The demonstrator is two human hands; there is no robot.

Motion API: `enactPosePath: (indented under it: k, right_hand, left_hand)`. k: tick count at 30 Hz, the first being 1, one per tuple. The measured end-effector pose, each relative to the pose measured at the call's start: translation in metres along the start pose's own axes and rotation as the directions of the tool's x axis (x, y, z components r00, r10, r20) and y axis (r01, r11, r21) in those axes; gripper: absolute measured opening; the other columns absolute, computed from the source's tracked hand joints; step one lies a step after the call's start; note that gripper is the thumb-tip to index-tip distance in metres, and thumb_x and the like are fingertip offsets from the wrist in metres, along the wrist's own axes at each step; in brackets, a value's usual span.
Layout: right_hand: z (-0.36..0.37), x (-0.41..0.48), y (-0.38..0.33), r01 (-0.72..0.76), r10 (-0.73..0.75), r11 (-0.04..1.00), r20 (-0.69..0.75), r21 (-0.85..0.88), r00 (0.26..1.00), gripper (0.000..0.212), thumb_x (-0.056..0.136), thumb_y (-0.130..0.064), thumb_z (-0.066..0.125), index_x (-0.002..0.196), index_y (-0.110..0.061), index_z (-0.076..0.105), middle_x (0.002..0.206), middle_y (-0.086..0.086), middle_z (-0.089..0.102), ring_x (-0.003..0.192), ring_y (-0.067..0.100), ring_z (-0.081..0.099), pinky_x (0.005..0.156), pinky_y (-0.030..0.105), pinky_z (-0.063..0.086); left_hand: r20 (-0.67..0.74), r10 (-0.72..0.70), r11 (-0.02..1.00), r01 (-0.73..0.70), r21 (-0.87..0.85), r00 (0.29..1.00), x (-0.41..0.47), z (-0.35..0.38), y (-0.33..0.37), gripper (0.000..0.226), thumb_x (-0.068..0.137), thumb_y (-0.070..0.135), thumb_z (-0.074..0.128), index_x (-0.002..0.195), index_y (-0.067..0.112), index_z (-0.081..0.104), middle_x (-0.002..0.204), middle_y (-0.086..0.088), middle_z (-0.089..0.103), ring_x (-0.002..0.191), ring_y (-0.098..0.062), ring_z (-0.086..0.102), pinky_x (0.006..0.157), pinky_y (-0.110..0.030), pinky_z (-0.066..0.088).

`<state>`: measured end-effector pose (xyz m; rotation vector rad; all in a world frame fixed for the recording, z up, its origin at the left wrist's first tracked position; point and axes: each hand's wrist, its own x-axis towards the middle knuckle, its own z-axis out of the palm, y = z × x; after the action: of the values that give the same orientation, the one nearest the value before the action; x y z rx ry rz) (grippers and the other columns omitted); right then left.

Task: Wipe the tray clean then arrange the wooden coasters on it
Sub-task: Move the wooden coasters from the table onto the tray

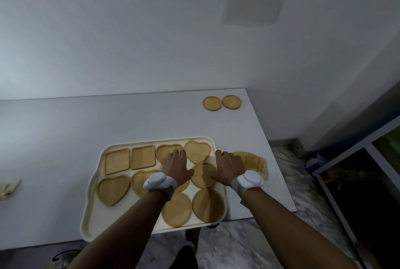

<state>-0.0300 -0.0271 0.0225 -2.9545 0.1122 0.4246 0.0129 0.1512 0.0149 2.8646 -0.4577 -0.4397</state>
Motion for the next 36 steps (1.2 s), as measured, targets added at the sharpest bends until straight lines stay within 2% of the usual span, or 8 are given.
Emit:
enactPosePath:
  k: [12, 25, 31, 36]
  right_hand:
    - [-0.041, 0.110, 0.061, -0.106, 0.106, 0.994, 0.002, 0.019, 0.994, 0.056, 0.081, -0.047, 0.063, 0.120, -0.011, 0.046, 0.123, 0.013, 0.055, 0.113, 0.034, 0.053, 0.093, 0.044, 0.040]
    - [-0.072, 0.238, 0.110, -0.187, 0.187, 0.982, 0.022, 0.019, 0.982, 0.058, 0.082, -0.045, 0.065, 0.124, -0.011, 0.044, 0.129, 0.014, 0.049, 0.117, 0.034, 0.049, 0.093, 0.043, 0.039]
    - [-0.078, 0.279, 0.124, -0.223, 0.221, 0.975, 0.063, 0.026, 0.973, 0.071, 0.078, -0.046, 0.070, 0.131, -0.010, 0.039, 0.136, 0.014, 0.039, 0.123, 0.035, 0.043, 0.098, 0.044, 0.037]
    - [-0.082, 0.297, 0.126, -0.249, 0.244, 0.968, 0.117, 0.028, 0.963, 0.084, 0.074, -0.046, 0.073, 0.139, -0.009, 0.033, 0.143, 0.012, 0.033, 0.130, 0.035, 0.039, 0.102, 0.044, 0.035]
  left_hand:
    - [0.030, 0.028, 1.000, -0.028, -0.012, 0.999, 0.129, -0.034, 0.036, 0.052, 0.082, 0.040, 0.063, 0.118, 0.006, 0.046, 0.123, -0.014, 0.049, 0.117, -0.034, 0.047, 0.090, -0.044, 0.047]
    - [0.048, 0.069, 0.997, -0.070, 0.016, 0.996, 0.263, -0.039, 0.054, 0.073, 0.079, 0.050, 0.065, 0.133, 0.008, 0.041, 0.133, -0.013, 0.045, 0.124, -0.034, 0.043, 0.094, -0.043, 0.044]
    - [0.059, 0.093, 0.996, -0.092, -0.021, 0.994, 0.308, -0.032, 0.061, 0.076, 0.074, 0.052, 0.069, 0.129, 0.007, 0.041, 0.130, -0.013, 0.043, 0.121, -0.034, 0.043, 0.090, -0.044, 0.045]
    - [0.073, 0.120, 0.993, -0.117, -0.033, 0.990, 0.329, -0.026, 0.069, 0.083, 0.070, 0.055, 0.073, 0.130, 0.007, 0.041, 0.132, -0.014, 0.041, 0.123, -0.035, 0.043, 0.092, -0.046, 0.046]
